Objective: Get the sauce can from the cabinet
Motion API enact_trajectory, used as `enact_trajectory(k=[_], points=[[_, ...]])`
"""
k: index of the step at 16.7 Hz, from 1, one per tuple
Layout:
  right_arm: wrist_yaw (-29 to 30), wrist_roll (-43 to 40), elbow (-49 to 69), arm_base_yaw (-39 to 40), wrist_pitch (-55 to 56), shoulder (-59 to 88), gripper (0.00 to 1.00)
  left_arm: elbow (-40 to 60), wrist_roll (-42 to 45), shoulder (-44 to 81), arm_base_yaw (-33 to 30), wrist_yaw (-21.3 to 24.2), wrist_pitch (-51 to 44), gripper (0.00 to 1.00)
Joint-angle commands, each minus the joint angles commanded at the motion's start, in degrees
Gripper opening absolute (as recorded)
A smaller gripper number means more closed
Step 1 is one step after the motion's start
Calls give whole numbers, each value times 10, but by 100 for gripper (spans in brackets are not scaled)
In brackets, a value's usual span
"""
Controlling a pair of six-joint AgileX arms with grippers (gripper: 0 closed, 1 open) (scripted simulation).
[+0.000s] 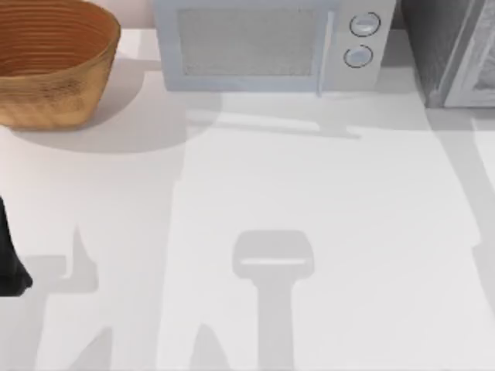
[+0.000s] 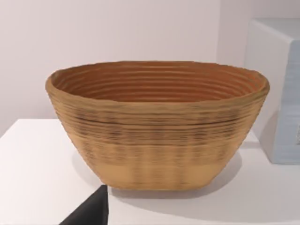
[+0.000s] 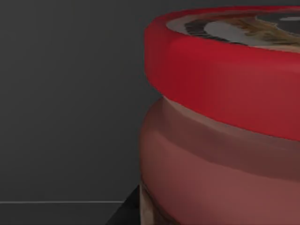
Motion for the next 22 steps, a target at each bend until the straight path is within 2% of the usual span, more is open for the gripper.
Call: enact_trajectory(k=[10,17,22], points=[[60,0,-1,62,-216,-215,0,0,0,0,0,0,0,100],[58,1,-18,59,-210,-232,0,0,0,0,0,0,0,100],[42,-1,-169,44,-148,-332,0,0,0,0,0,0,0,100]])
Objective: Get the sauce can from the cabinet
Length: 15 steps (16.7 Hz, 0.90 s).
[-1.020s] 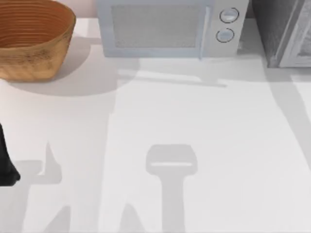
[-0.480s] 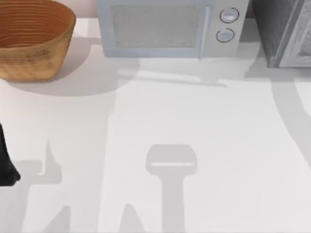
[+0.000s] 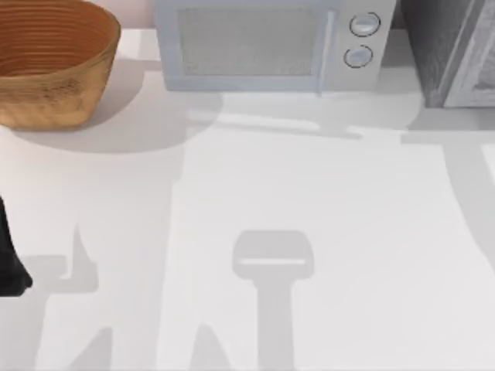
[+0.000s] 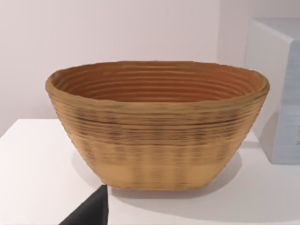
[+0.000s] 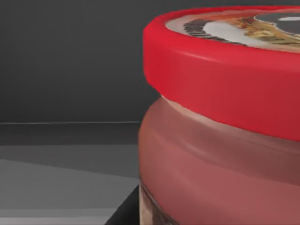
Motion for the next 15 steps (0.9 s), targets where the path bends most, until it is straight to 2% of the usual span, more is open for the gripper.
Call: enact_trajectory(k=[3,11,15], points=[[-16,-2,-163,-14,56,-93,0,0,0,0,0,0,0,100],[-69,-8,-706,-61,238,-395,0,0,0,0,0,0,0,100],[-92,-10,-903,-82,319,-529,0,0,0,0,0,0,0,100]])
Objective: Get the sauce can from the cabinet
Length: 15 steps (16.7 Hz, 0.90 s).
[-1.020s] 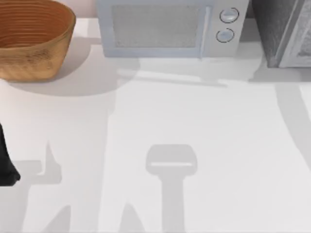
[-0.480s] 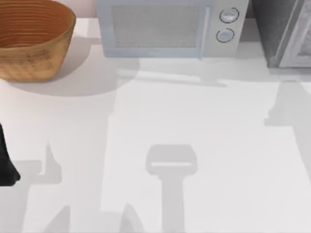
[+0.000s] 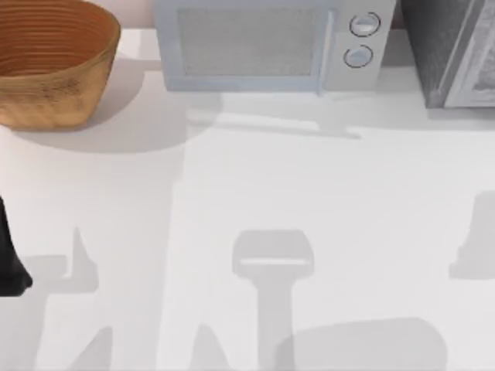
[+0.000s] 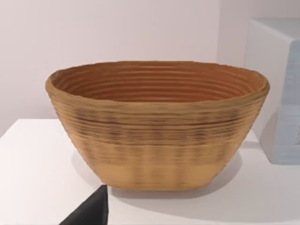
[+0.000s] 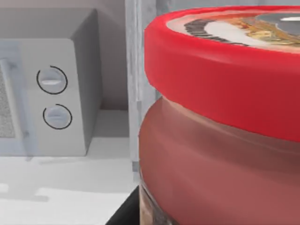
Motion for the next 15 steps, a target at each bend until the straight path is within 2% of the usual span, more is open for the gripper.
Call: enact_trajectory(k=[5,12,15], points=[[-16,-2,-111,-15,57,-95,0,0,0,0,0,0,0,100],[-18,-1,-114,-13,63,-90,0,0,0,0,0,0,0,100],[-32,0,-109,-6,112,-38,0,0,0,0,0,0,0,100]])
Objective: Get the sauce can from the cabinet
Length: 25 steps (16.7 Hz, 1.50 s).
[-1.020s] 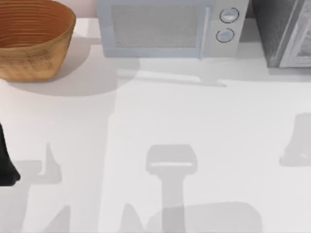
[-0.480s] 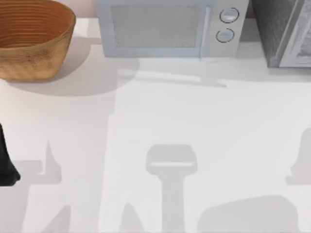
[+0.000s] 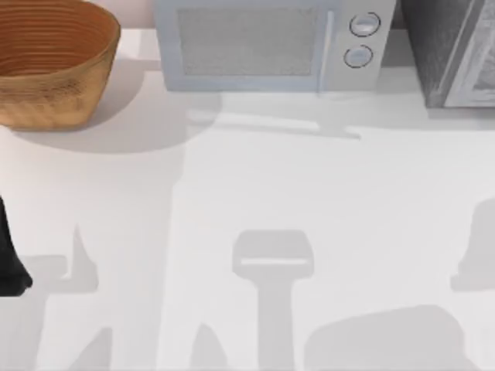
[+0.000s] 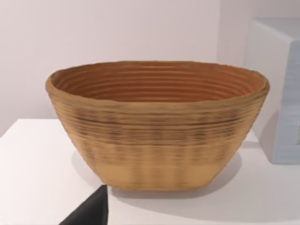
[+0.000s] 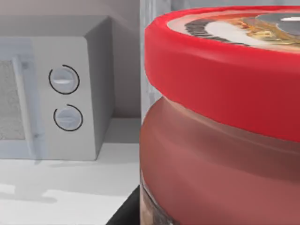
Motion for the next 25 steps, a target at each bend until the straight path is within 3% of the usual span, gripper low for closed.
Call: enact_trajectory(k=[4,18,25], points=[[-38,1,12,18,137,147,0,0,0,0,0,0,0,100],[-214,6,73,98,789,859,0,0,0,0,0,0,0,100],[-267,8,93,122,989,1075,0,0,0,0,0,0,0,100]])
